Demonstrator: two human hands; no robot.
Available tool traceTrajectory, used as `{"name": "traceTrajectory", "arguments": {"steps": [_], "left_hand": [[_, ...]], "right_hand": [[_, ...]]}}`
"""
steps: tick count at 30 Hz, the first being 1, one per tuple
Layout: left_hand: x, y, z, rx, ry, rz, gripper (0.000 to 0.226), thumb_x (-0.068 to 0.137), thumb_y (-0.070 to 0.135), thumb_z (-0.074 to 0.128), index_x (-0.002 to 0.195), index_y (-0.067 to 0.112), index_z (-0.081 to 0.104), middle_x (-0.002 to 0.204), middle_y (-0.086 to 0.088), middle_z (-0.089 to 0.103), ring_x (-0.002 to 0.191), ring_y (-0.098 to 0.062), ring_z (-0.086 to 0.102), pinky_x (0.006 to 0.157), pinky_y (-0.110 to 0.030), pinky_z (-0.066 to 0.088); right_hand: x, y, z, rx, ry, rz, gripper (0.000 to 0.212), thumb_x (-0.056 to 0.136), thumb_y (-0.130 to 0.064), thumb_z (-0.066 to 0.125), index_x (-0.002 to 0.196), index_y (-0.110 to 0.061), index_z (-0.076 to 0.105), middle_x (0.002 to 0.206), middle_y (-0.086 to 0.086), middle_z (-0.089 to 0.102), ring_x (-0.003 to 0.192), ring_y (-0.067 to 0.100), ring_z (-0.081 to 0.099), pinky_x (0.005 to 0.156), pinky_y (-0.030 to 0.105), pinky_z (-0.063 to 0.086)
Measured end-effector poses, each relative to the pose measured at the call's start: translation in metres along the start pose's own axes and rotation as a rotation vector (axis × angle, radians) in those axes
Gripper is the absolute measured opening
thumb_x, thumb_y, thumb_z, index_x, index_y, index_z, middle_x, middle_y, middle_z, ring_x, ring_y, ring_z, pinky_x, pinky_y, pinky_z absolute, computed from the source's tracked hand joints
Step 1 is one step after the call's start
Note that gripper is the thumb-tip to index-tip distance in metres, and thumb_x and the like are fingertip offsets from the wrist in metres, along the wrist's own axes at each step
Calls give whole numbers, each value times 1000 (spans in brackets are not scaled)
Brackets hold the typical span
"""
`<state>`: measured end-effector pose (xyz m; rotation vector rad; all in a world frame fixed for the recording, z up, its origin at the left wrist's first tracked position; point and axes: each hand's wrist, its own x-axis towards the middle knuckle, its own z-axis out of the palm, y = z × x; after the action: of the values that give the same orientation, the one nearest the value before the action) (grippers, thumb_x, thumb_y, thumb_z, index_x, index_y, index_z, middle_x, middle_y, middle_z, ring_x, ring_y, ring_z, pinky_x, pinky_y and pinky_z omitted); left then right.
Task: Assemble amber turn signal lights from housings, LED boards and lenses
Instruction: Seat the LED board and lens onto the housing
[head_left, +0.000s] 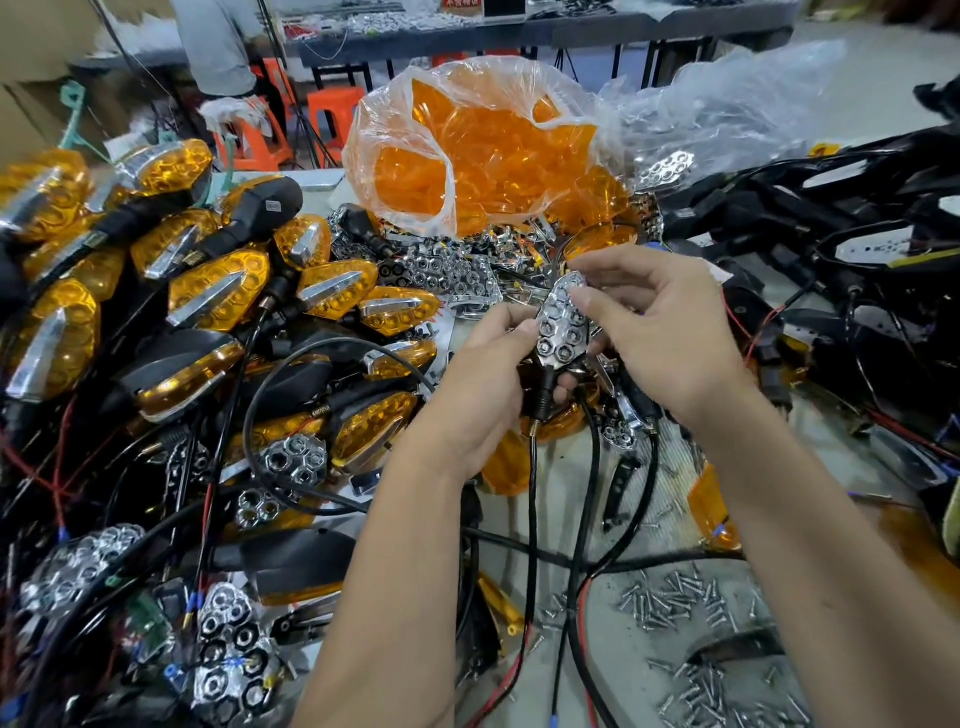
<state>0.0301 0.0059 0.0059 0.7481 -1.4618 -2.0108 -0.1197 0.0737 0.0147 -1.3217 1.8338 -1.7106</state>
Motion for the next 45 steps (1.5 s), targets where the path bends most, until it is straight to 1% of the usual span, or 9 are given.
{"name": "traceTrajectory", "arguments": {"steps": [11,15,19,22,26,30,34,37,45], "left_hand": [[2,0,-6,-184,-10,-26,28,111,21,39,131,14,59,102,-9,64,70,-16,57,60,-29,46],[5,-1,-8,-160,54,-53,30,110,35,44,127,17,60,92,-3,67,64,-12,59,56,-26,47],[7,-2,-8,-198,98,-34,22,109,23,50,126,12,59,92,-8,64,61,-15,55,52,-26,47],[7,-1,-10,-206,108,-15,24,111,12,41,133,11,52,85,-9,71,60,-15,50,50,-24,45],[5,-1,-10,-133,52,29,23,111,12,42,131,12,53,80,-6,71,57,-13,48,50,-22,42],[4,-2,-4,-38,-12,60,19,110,13,42,125,13,54,73,-4,68,51,-12,45,47,-21,37],[3,-3,-3,99,-67,113,20,110,17,43,123,21,58,78,-6,67,53,-13,46,51,-25,35],[1,-3,-2,160,-79,123,20,109,20,44,124,19,57,80,-6,66,54,-13,45,53,-27,34],[-2,-1,2,163,-89,136,13,110,20,45,115,13,55,82,-8,67,57,-19,45,53,-31,34]], "right_hand": [[-7,-6,2,44,-4,-85,16,85,-12,84,96,-19,75,94,-1,76,89,17,75,67,37,64],[-6,-6,-1,123,-62,-66,17,87,-11,83,92,-9,67,78,5,75,69,14,71,63,29,58],[-8,-9,2,358,41,-24,9,92,-5,75,94,-10,67,76,4,73,63,11,63,57,20,50],[-4,-15,-3,531,79,19,7,101,-8,62,104,-12,67,82,2,67,71,19,63,58,36,52],[-2,-12,-2,255,56,152,21,107,-10,46,99,-17,64,77,3,57,62,15,55,58,29,42],[-6,-11,6,49,-13,109,35,97,-50,65,86,-18,58,60,-12,38,50,8,34,51,24,35],[-7,-15,6,37,-50,7,5,96,-30,74,92,-26,74,60,-8,48,52,7,49,47,26,53],[-7,-14,6,47,-55,-21,17,98,-11,69,82,-18,69,53,-15,48,44,2,46,43,19,46],[-11,-22,7,-19,32,-124,17,98,-11,67,81,-12,64,57,-6,52,44,15,54,44,36,55]]}}
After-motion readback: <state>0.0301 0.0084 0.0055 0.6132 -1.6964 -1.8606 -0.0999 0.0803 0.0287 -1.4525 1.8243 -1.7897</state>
